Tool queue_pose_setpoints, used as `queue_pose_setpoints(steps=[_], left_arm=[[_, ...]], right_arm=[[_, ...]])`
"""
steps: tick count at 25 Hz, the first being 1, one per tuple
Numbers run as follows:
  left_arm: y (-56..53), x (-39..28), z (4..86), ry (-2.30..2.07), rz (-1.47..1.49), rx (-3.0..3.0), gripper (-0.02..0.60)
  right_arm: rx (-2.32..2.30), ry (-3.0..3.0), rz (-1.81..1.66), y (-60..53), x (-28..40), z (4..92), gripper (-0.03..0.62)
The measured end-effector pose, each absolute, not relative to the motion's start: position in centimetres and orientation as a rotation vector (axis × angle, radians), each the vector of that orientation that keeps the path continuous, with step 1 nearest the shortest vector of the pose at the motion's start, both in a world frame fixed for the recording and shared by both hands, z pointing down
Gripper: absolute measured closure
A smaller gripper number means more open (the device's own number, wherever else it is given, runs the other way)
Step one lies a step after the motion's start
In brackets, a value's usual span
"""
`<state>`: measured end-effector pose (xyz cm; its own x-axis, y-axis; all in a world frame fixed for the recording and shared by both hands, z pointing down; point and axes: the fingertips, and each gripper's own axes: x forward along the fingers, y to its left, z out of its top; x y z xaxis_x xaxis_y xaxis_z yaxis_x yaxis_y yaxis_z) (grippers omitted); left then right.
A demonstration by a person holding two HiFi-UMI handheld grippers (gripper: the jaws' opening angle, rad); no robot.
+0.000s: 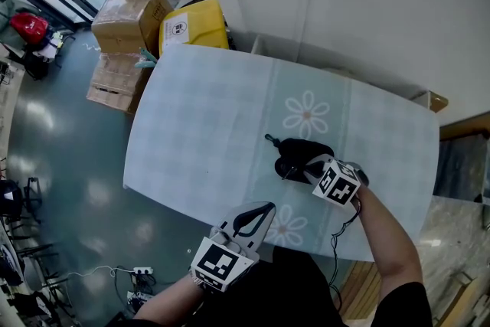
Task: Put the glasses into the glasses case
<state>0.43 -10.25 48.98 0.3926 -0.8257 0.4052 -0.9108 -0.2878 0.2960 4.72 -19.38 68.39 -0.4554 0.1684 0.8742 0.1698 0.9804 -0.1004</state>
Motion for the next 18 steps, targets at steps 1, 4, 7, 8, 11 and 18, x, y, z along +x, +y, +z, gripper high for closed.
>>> queue_pose_setpoints(steps=[1,4,7,8,11,18], left_arm=[[-10.2,0.5,49.0,-1.486,0.238,2.178,0.555],[-10.2,0.6,49.0,-1.483,0.238,2.181,0.555],[-10.1,0.7,48.8,-1.487,0.240,2.182,0.555],[-10.1,0.8,48.8,-1.490,0.240,2.183,0.555],[-9.9,0.9,48.8,-1.490,0.249,2.189,0.555],[-9.6,1.7,48.2,-1.499,0.250,2.205,0.555]], right_arm=[[-0.237,-2.051,-0.002,-19.4,4.7,68.5,0.560],[-0.243,-2.047,-0.003,-19.3,4.8,68.6,0.557],[-0.259,-2.038,0.004,-19.1,5.0,68.6,0.531],[-0.262,-2.035,0.004,-19.1,5.0,68.7,0.519],[-0.258,-2.039,-0.006,-19.1,5.0,68.6,0.517],[-0.211,-2.089,-0.028,-19.6,5.5,67.0,0.491]])
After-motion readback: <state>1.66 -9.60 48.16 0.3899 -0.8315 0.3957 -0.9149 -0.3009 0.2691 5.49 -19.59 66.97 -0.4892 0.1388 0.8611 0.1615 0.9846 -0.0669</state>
